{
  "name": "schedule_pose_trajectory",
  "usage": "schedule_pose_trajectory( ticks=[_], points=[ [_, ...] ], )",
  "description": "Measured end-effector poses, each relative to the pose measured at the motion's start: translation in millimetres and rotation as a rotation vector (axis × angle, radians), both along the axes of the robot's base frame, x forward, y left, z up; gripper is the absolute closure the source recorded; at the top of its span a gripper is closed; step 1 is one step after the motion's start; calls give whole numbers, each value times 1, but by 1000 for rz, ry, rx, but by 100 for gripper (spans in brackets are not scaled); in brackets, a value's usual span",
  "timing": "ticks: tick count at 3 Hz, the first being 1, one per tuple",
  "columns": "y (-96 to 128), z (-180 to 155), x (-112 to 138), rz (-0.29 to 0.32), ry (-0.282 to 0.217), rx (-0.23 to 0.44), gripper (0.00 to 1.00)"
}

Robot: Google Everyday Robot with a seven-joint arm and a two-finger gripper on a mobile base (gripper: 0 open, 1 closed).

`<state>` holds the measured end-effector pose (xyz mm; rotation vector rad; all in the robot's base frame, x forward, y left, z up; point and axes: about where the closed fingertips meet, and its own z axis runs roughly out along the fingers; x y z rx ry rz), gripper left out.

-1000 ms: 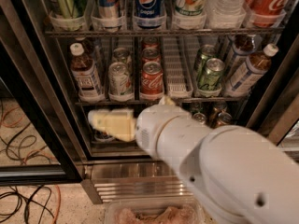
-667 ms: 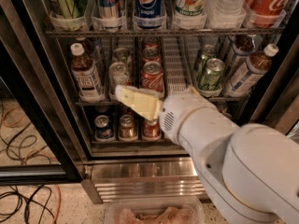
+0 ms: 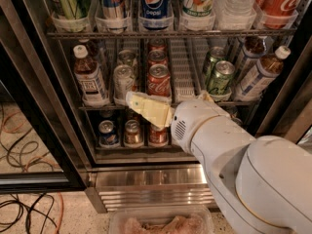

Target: Pick pepsi can from top shelf of fridge

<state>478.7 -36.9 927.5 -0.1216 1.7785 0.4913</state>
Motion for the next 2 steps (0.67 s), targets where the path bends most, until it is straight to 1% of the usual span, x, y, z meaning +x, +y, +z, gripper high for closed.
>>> schedule_pose_trajectory(
  ticks=[1, 2],
  points=[
    [3, 4, 1, 7, -72, -101, 0],
    [46, 4, 0, 107, -134, -238, 0]
  ],
)
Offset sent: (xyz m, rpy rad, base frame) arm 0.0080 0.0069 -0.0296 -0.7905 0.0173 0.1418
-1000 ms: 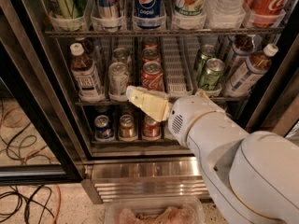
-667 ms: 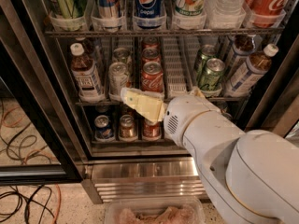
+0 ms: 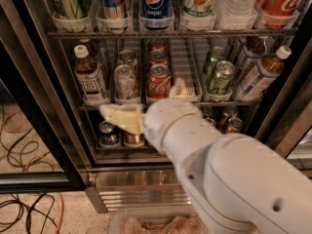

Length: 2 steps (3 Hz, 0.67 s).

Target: Pick pepsi can from top shelf of fridge

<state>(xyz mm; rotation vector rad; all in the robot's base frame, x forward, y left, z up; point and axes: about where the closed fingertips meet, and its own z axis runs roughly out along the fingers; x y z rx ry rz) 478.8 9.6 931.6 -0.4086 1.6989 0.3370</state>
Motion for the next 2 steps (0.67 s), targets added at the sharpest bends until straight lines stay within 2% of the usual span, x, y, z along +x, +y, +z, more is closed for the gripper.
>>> schedule_pose_trajectory(
  ticks=[1, 2],
  points=[
    [24, 2, -2, 47, -6, -25, 0],
    [23, 2, -2, 45, -7, -25, 0]
  ],
)
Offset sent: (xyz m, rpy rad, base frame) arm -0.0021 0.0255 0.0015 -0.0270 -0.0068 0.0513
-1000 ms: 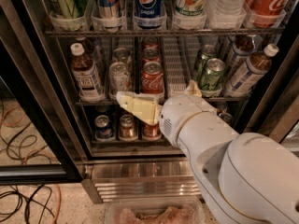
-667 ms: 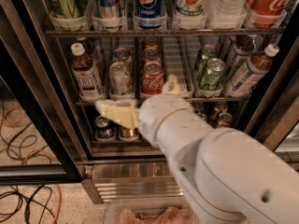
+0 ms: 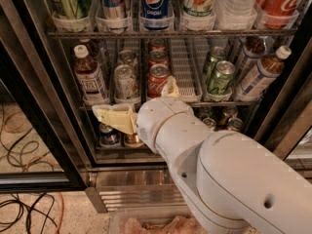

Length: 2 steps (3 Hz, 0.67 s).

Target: Pick pepsi can from top shelf of fridge

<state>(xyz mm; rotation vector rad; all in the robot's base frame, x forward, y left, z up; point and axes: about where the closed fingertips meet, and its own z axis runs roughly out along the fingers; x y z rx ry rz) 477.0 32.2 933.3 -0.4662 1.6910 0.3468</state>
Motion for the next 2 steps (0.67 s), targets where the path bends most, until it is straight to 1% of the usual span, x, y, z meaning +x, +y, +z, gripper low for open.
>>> schedule_pose_trajectory(
  ticks=[1, 2],
  points=[
    [-1, 5, 3, -16, -48, 1, 0],
    [52, 7, -15, 70, -166, -26, 0]
  ],
)
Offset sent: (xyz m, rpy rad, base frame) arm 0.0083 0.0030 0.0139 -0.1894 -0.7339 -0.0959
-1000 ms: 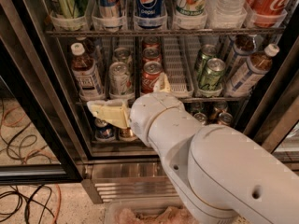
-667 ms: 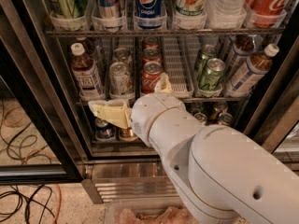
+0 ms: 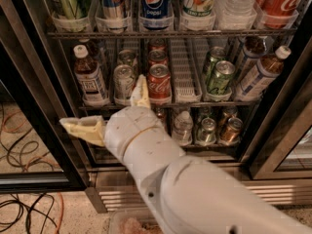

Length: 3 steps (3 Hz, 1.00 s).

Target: Pick pepsi can from top shelf of fridge

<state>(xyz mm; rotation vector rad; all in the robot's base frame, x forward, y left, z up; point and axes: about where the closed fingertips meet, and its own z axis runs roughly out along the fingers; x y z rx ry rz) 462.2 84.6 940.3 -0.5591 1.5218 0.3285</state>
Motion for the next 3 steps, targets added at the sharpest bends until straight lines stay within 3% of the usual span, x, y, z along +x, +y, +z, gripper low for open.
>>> schedule_pose_trajectory(
  ticks=[1, 2, 3],
  points=[
    [18, -12, 0, 22, -90, 19, 0],
    [-6, -11, 16, -48, -133, 52, 0],
    [0, -7, 17, -61, -168, 61, 0]
  ],
)
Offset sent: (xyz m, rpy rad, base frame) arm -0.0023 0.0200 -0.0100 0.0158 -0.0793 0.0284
